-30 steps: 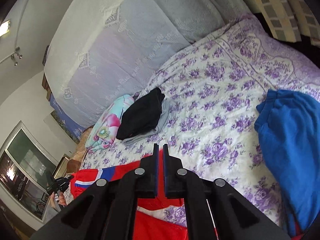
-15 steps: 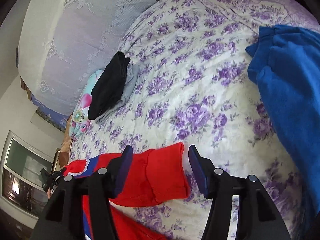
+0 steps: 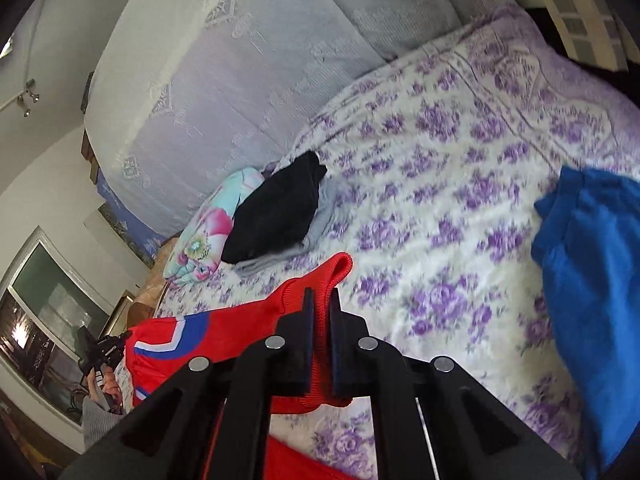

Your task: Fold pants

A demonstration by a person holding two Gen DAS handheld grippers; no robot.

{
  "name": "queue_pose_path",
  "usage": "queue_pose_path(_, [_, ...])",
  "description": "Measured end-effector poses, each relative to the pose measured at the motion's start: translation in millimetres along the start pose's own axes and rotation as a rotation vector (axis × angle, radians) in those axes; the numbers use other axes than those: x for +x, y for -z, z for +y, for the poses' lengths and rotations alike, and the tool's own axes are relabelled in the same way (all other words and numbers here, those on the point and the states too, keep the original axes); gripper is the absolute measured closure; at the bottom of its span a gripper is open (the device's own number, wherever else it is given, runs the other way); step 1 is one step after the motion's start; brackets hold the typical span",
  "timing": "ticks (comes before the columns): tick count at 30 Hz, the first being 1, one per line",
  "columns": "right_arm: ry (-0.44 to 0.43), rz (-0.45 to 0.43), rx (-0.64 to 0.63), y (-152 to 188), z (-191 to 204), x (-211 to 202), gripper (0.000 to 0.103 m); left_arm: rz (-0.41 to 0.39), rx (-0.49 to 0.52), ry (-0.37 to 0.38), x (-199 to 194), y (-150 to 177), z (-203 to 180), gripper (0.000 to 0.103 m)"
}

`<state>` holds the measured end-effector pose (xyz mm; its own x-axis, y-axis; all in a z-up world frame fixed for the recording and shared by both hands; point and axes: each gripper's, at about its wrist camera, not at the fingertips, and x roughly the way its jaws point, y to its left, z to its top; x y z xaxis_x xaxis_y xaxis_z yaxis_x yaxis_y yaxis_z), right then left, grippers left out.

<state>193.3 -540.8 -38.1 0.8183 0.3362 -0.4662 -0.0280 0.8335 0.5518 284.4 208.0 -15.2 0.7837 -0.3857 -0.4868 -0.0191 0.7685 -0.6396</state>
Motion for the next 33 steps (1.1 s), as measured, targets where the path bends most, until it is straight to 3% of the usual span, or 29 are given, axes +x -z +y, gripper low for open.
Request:
queue_pose_path(2, [0.04, 0.048, 0.045, -14.6, -18.8, 34.4, 0.097, 0.003, -0.016, -0.012, 19.5, -7.8, 2.7, 0.099])
queue_pose_path(4, [0.115, 0.113, 0.089, -19.0, -41.6, 83.1, 0.096, 0.068, -0.038, -0.029, 58.6, -12.6, 15.2, 0.099])
queue_pose_path(6, [0.167, 0.189, 0.124, -14.8, -58.8, 123.9, 0.093, 0.141, -0.1, -0.095, 97.7, -8.8, 35.1, 0.098])
queue_pose_path(9, [0.178, 0.156, 0.157, -10.9, -64.3, 127.9, 0.09, 0.178, -0.157, -0.127, 113.0, 1.9, 51.5, 0.094])
queue_pose_path(10, [0.167, 0.146, 0.163, -10.4, -63.2, 121.5, 0.08, 0.171, -0.15, -0.109, 106.3, 1.4, 50.2, 0.092])
queue_pose_path(11, [0.163, 0.133, 0.162, -10.1, -61.0, 113.3, 0.068, 0.161, -0.137, -0.096, 97.3, 0.1, 47.7, 0.08])
queue_pose_path(12, [0.177, 0.116, 0.151, -8.8, -57.3, 103.4, 0.051, 0.149, -0.12, -0.1, 87.0, -1.2, 45.0, 0.054])
queue_pose_path(14, [0.178, 0.103, 0.128, -6.5, -50.6, 85.9, 0.05, 0.107, -0.095, -0.137, 65.2, -2.2, 42.1, 0.036])
queue_pose_path(18, [0.136, 0.121, 0.144, 7.6, -44.4, 60.4, 0.05, 0.135, -0.106, -0.131, 36.9, 5.6, 55.3, 0.036])
queue_pose_path(24, [0.061, 0.264, 0.235, 48.9, -43.1, 88.3, 0.05, 0.16, -0.186, -0.135, -13.8, 47.9, 90.0, 0.036])
queue_pose_path(30, [0.027, 0.23, 0.36, 46.3, -55.8, 119.9, 0.048, 0.147, -0.263, -0.107, -62.5, 91.8, 108.4, 0.036])
queue_pose_path(33, [0.036, 0.232, 0.345, 42.0, -52.3, 128.1, 0.049, 0.144, -0.269, -0.08, -71.4, 106.9, 104.5, 0.035])
